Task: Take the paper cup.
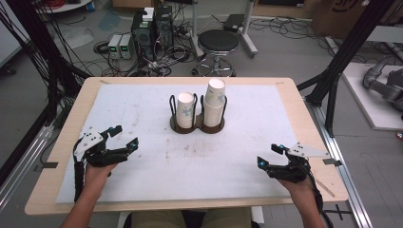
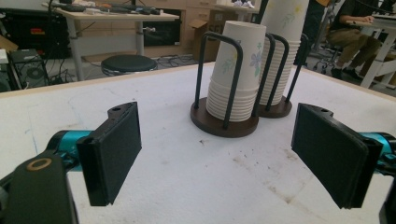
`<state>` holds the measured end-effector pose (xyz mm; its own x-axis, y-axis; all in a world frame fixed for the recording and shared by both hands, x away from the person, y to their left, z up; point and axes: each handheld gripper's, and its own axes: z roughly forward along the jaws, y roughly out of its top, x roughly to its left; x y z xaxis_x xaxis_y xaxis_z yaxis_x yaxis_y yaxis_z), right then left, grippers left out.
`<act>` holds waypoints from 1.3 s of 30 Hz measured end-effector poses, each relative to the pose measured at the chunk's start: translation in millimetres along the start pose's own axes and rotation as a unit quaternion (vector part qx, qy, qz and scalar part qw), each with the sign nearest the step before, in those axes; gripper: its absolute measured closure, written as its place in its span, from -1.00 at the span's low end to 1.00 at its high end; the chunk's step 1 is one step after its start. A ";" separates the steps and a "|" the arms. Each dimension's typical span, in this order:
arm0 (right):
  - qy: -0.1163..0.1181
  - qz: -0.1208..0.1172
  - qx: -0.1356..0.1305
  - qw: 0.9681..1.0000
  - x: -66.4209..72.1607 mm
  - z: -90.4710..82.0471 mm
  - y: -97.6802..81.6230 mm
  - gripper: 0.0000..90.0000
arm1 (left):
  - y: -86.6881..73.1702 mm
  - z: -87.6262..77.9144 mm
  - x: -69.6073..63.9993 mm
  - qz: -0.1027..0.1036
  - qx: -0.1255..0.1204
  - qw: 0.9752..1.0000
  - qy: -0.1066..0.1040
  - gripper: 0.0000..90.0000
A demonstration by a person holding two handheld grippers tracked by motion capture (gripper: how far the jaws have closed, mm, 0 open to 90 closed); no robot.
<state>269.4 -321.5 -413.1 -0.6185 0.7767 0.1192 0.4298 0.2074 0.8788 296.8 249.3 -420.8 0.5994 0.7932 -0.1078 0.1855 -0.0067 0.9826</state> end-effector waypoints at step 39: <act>0.024 -0.001 0.007 1.000 9.2 6.9 11.5 -0.57 | 69.1 76.5 -11.4 0.016 0.038 0.995 -0.087 -0.63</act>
<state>273.2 -308.0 -405.0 -0.6503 0.7465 0.1409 0.4375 0.2164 0.8728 362.4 193.2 -363.2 0.7310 0.6739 -0.1071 0.2180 -0.0819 0.9725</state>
